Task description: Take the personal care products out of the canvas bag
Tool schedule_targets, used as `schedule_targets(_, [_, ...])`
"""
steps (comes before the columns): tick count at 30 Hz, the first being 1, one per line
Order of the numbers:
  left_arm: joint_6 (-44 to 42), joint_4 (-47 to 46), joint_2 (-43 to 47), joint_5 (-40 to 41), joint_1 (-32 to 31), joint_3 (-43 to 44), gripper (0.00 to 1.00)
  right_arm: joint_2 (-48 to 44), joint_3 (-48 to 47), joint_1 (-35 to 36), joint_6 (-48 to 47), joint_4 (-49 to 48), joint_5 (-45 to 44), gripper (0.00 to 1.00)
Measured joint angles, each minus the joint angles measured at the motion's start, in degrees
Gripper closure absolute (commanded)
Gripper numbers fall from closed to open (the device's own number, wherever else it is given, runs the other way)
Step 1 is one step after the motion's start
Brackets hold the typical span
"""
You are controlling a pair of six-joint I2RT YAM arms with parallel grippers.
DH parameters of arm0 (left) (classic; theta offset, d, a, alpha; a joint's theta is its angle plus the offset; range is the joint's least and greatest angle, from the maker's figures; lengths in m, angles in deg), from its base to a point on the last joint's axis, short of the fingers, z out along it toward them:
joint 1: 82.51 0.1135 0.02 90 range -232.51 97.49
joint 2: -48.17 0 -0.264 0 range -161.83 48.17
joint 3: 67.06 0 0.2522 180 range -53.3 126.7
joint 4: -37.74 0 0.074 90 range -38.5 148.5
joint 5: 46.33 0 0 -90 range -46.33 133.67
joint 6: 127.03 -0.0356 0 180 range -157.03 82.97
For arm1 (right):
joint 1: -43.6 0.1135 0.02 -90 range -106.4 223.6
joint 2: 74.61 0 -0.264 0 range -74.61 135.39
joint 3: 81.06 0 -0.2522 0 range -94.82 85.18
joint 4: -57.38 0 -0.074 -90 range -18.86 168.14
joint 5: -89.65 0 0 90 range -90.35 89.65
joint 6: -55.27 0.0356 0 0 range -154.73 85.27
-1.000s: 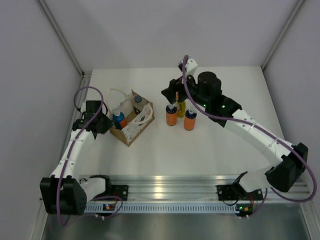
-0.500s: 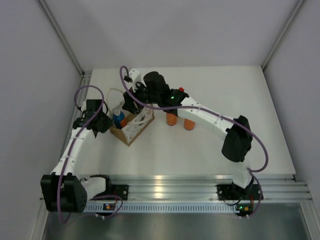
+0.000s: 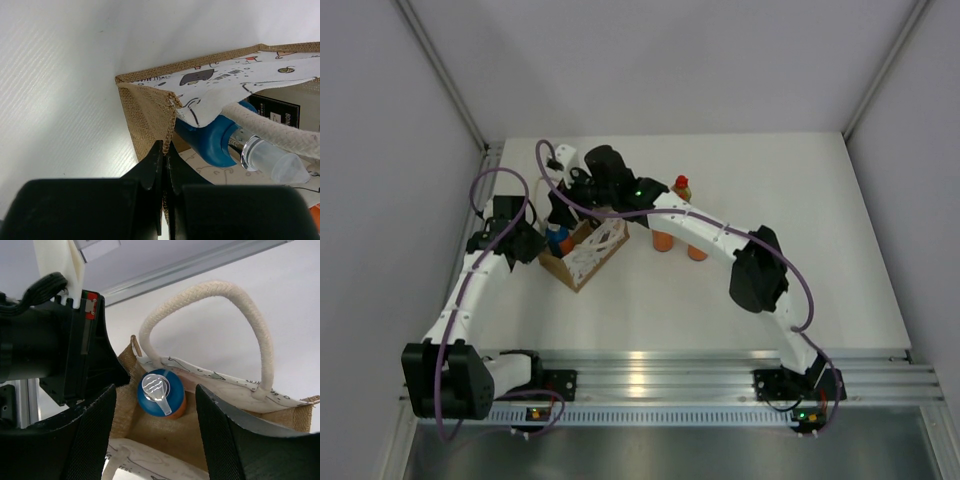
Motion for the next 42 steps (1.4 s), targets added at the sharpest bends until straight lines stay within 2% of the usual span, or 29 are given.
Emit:
schedule_targets(12, [0.0, -0.1, -0.3, -0.4, 0.0, 0.1, 1.0, 5.0, -0.5, 0.1, -2.8, 0.0, 1.3, 0.42])
schedule_targets(23, [-0.1, -0.1, -0.6, -0.8, 0.2, 0.3, 1.0, 5.6, -0.5, 0.5, -3.2, -0.6, 2.3, 0.51])
schedule_targets(29, [-0.3, -0.1, -0.6, -0.9, 0.2, 0.3, 1.0, 5.8, -0.6, 0.6, -3.2, -0.9, 2.9, 0.65])
schedule_targets(42, [-1.3, -0.1, -0.6, -1.0, 0.2, 0.3, 1.0, 7.6, -2.0, 0.6, -2.0, -2.7, 2.9, 0.64])
